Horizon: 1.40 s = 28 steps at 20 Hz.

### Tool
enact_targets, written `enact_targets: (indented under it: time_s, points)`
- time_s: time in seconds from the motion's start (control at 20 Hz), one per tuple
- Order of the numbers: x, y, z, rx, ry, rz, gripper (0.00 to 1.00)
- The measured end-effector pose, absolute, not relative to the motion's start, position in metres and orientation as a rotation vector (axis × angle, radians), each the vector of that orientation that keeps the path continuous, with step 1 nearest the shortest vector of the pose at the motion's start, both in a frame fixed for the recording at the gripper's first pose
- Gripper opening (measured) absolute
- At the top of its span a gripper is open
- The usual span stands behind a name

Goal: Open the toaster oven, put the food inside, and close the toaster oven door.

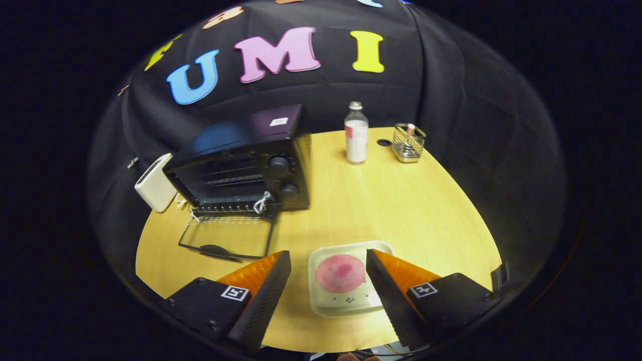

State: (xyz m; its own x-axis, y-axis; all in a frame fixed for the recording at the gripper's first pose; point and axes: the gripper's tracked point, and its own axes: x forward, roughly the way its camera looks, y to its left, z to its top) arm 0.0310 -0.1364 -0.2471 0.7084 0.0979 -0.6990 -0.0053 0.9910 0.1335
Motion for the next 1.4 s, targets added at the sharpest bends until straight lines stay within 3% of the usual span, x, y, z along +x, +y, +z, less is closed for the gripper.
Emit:
enact_targets:
  time_s: [0.4, 1.0, 1.1, 1.25, 1.3, 1.35, 1.4]
  points:
    - [0.03, -0.206, -0.307, 0.215, 0.951, 0.097, 1.0]
    - [0.013, -0.207, -0.365, 0.237, 1.111, 0.157, 0.97]
    - [0.011, -0.205, -0.367, 0.231, 1.123, 0.151, 0.88]
    - [0.004, -0.195, -0.37, 0.245, 1.158, 0.159, 0.64]
    - [0.003, -0.197, -0.371, 0.231, 1.164, 0.158, 0.63]
    - [0.001, -0.199, -0.371, 0.222, 1.163, 0.154, 0.51]
    - [0.001, -0.2, -0.373, 0.207, 1.167, 0.144, 0.47]
